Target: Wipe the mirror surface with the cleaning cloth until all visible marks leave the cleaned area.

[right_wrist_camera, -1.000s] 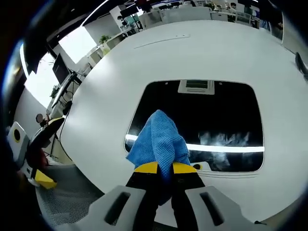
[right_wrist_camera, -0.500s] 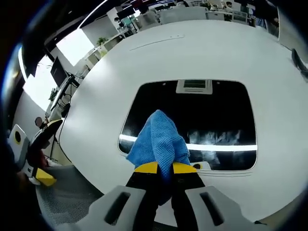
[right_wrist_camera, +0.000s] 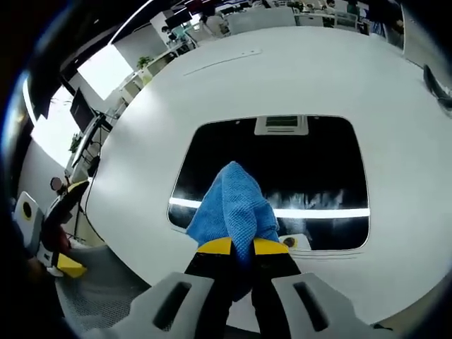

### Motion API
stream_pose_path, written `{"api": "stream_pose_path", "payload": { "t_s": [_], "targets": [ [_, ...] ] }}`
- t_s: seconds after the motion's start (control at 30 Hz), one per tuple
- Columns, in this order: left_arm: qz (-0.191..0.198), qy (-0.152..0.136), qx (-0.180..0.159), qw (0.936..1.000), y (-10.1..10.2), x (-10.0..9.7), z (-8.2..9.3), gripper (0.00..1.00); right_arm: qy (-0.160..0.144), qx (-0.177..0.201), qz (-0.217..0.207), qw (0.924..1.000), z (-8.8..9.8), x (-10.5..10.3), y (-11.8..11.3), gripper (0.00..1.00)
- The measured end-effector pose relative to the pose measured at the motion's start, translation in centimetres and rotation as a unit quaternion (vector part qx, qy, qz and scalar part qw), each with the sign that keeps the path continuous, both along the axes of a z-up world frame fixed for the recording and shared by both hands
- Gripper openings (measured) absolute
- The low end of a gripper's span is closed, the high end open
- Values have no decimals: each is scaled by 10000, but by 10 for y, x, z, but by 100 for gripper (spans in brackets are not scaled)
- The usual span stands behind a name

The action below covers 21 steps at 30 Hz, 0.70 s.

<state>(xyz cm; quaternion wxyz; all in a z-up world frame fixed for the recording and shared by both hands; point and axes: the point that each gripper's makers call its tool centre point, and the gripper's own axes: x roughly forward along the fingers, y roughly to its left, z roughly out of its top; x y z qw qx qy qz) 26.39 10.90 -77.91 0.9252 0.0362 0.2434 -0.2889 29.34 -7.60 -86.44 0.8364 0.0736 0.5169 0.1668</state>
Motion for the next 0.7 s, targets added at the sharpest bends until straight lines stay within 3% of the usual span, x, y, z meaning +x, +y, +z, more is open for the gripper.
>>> {"api": "stream_pose_path", "payload": {
  "t_s": [0.2,0.7],
  "targets": [
    [30,28,26,10000,2,1,-2,98,-53,21,-148,9999,0,15,0,3],
    [82,118,214,9997,5,2,-10,99,-174,-237,58,9996,0,49,1,3]
  ]
}}
